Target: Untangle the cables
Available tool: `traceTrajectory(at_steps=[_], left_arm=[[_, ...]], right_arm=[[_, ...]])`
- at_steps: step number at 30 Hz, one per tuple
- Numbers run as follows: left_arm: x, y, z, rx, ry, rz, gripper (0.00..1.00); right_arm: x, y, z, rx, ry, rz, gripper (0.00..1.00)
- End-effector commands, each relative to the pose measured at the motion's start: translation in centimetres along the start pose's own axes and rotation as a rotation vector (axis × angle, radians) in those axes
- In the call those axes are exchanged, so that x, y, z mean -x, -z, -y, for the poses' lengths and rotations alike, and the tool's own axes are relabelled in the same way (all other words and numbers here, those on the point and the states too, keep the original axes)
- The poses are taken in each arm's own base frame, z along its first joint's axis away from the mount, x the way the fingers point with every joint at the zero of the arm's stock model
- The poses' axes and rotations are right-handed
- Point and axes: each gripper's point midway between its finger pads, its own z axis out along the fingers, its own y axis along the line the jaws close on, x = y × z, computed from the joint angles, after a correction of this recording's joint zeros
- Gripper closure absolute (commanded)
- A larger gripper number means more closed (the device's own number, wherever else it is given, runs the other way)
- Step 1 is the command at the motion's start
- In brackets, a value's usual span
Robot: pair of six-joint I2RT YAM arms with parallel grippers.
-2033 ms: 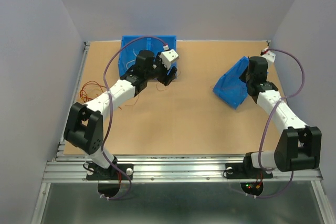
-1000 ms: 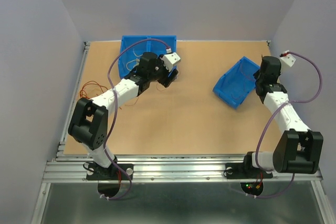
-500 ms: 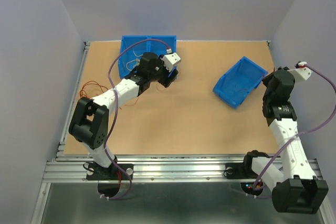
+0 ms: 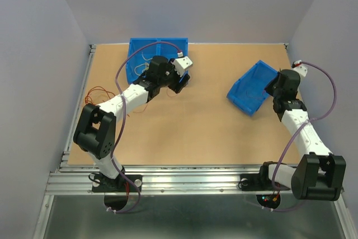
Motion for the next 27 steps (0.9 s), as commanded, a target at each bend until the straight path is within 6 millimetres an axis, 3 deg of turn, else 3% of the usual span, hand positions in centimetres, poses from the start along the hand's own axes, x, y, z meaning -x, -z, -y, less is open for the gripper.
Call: traceTrajectory(at_steps=[1, 11, 15, 18, 19, 21, 22, 26, 27], left_arm=[[0.9, -0.1, 0.2, -0.003, -0.023, 0.035, 0.29], [1.0, -0.1, 0.7, -0.010, -0.027, 0.034, 0.29], [1.1, -0.1, 0.7, -0.009, -0.029, 0.035, 0.29], [0.8, -0.3, 0.7, -0.007, -0.030, 0.028, 0.29], [0.8, -0.4, 0.7, -0.008, -0.030, 0.025, 0.29], [0.6, -0.4, 0.6, -0.005, -0.028, 0.020, 0.29], [0.6, -0.5, 0.7, -0.007, -0.026, 0.018, 0.29], [0.6, -0.5, 0.6, 0.000, -0.024, 0.017, 0.29], [0.6, -0.5, 0.5, 0.002, -0.024, 0.017, 0.29]], right_arm=[[2.2, 0.5, -4.3, 0.210, 0.034, 0.021, 0.99], [-1.9, -2.1, -6.0, 0.252, 0.076, -0.133, 0.98], [-2.7, -2.5, -6.8, 0.254, 0.103, -0.152, 0.94], [-2.7, -2.4, -7.3, 0.261, 0.114, -0.151, 0.87], [-2.6, -2.3, -7.3, 0.262, 0.114, -0.146, 0.74], [-2.3, -2.1, -7.2, 0.255, 0.112, -0.133, 0.63], [-1.8, -1.6, -7.2, 0.258, 0.108, -0.116, 0.52], [-0.3, -0.4, -7.3, 0.265, 0.097, -0.067, 0.50], [-0.7, 0.0, -7.8, 0.280, 0.104, -0.071, 0.47]])
